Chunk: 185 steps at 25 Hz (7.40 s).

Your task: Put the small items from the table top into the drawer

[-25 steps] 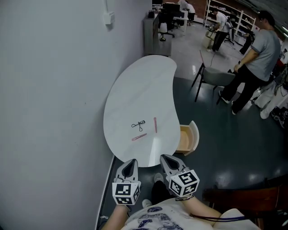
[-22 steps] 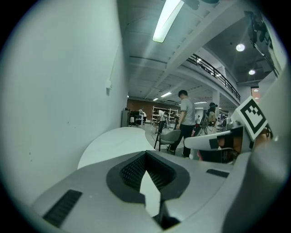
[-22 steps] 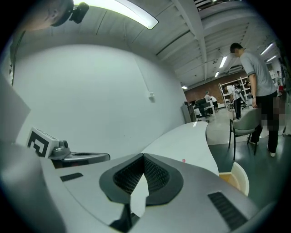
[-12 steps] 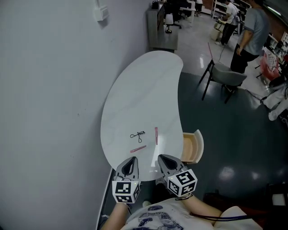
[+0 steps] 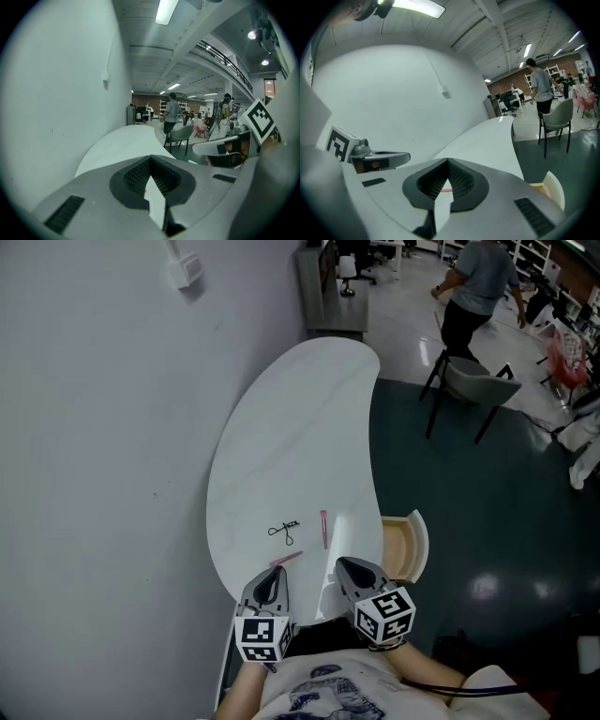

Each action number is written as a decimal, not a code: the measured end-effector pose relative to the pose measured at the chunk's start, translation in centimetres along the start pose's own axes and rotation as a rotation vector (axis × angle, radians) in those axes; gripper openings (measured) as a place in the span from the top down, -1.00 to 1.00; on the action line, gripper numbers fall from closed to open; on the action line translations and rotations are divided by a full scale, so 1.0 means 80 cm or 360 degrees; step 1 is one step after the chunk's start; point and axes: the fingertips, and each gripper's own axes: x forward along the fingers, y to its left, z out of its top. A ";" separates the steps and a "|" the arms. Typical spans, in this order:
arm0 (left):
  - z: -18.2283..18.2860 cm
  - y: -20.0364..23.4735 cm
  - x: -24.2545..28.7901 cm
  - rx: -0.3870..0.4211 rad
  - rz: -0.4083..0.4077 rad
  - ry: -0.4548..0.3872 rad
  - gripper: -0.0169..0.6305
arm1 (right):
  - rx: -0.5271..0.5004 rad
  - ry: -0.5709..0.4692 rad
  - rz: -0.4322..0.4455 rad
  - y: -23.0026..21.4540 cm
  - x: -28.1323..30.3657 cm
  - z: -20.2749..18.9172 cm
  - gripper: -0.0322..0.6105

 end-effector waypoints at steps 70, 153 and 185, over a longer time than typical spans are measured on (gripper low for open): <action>-0.035 0.117 0.218 0.0157 -0.0668 0.0306 0.89 | 0.0140 0.0463 -0.0674 -0.110 0.203 -0.111 0.37; -0.044 -0.182 0.076 0.0281 -0.0625 0.0155 0.89 | 0.0119 0.0266 -0.0674 -0.142 -0.120 -0.119 0.71; -0.048 -0.287 0.120 0.0298 -0.0609 0.0180 0.89 | 0.0206 0.0290 -0.0672 -0.223 -0.204 -0.137 0.71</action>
